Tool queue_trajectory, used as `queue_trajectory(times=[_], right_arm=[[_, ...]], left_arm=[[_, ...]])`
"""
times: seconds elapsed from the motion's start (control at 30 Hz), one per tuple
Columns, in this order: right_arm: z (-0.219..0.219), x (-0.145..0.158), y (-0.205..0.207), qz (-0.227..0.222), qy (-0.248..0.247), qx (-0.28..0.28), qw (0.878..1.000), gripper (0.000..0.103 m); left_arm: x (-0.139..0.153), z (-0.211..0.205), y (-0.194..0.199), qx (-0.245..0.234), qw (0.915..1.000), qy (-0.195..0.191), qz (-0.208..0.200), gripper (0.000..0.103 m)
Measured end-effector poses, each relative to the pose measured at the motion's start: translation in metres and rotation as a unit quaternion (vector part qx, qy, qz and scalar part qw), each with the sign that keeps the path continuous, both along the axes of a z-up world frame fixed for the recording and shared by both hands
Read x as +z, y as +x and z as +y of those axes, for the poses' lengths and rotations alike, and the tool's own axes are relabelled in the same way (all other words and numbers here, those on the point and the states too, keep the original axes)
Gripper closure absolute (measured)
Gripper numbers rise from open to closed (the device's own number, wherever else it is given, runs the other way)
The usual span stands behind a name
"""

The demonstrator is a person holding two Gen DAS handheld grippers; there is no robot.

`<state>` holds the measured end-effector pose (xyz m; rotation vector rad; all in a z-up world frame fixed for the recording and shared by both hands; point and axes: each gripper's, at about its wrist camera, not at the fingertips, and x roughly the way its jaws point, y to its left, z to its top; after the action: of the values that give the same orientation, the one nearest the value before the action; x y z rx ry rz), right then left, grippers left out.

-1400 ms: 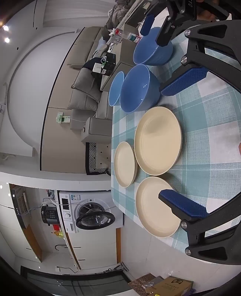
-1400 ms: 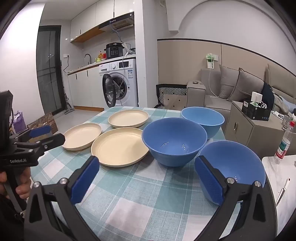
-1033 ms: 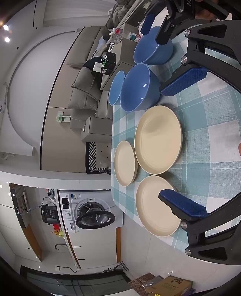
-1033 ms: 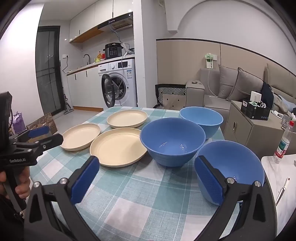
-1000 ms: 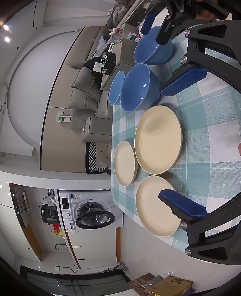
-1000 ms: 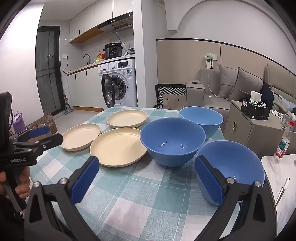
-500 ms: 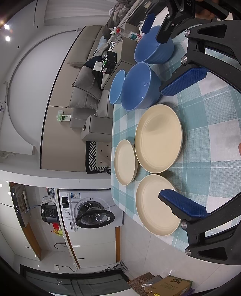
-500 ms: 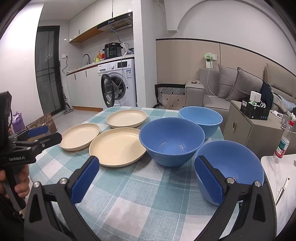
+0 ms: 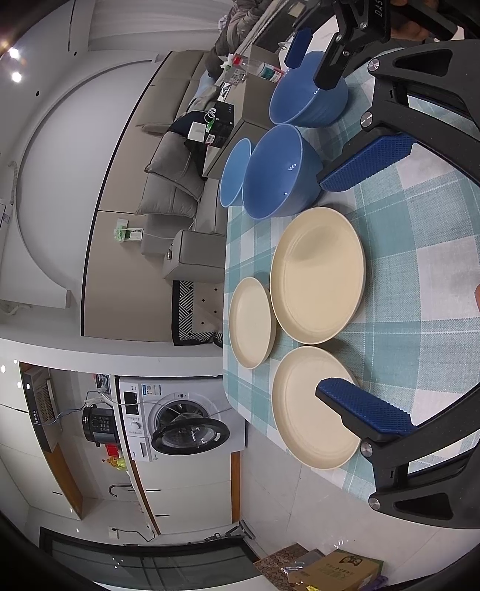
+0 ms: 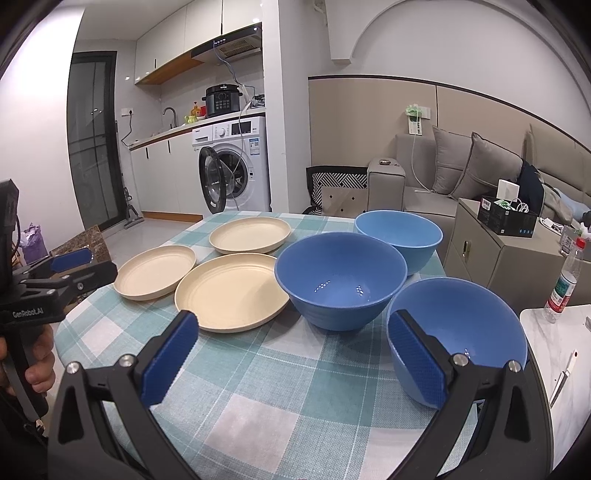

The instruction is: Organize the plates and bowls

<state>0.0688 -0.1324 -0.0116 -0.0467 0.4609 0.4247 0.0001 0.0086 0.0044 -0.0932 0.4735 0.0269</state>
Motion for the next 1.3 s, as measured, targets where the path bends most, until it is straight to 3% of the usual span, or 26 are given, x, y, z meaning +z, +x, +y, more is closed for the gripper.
queue_trajectory(times=[0.43, 0.83, 1.3], right_arm=[[0.001, 0.002, -0.002, -0.002, -0.007, -0.004, 1.000, 0.000], [0.008, 0.022, 0.002, -0.013, -0.026, -0.004, 1.000, 0.000], [0.006, 0.041, 0.033, 0.018, -0.004, -0.025, 1.000, 0.000]], left_arm=[[-0.001, -0.001, 0.005, -0.002, 1.0000, 0.000, 0.003, 0.000], [0.009, 0.003, 0.014, -0.007, 1.0000, 0.002, 0.000, 0.000], [0.019, 0.025, 0.044, 0.005, 0.9999, -0.011, 0.008, 0.000]])
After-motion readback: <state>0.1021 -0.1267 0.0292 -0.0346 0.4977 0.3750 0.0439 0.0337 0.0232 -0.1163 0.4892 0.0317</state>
